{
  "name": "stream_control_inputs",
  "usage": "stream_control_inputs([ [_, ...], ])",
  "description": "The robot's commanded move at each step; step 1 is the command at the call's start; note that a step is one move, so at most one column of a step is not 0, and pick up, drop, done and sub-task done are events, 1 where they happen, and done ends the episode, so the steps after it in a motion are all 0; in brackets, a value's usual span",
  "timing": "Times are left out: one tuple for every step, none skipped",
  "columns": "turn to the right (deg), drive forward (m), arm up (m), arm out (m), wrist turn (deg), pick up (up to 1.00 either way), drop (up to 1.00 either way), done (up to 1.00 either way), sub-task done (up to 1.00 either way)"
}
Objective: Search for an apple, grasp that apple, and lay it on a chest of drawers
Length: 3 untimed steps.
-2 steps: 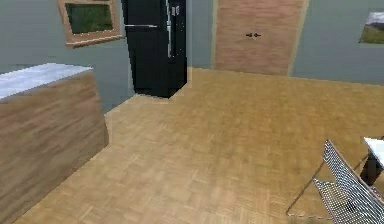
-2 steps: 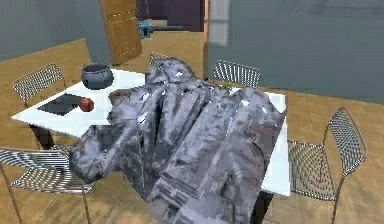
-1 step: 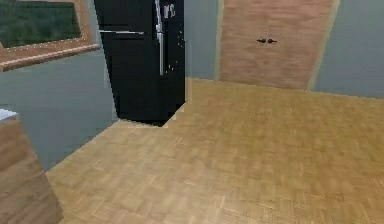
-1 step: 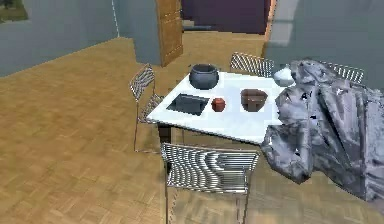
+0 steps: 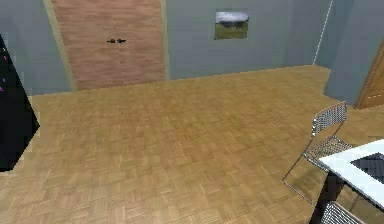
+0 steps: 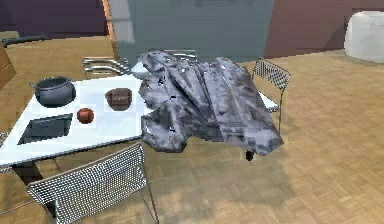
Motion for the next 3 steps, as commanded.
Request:
stream_control_inputs([
  [0.0, 0.05, 0.00, 0.00, 0.0, 0.00, 0.00, 0.00, 0.00],
  [-18.0, 0.00, 0.00, 0.00, 0.0, 0.00, 0.00, 0.00, 0.00],
  [0.0, 0.50, 0.00, 0.00, 0.0, 0.00, 0.00, 0.00, 0.00],
])
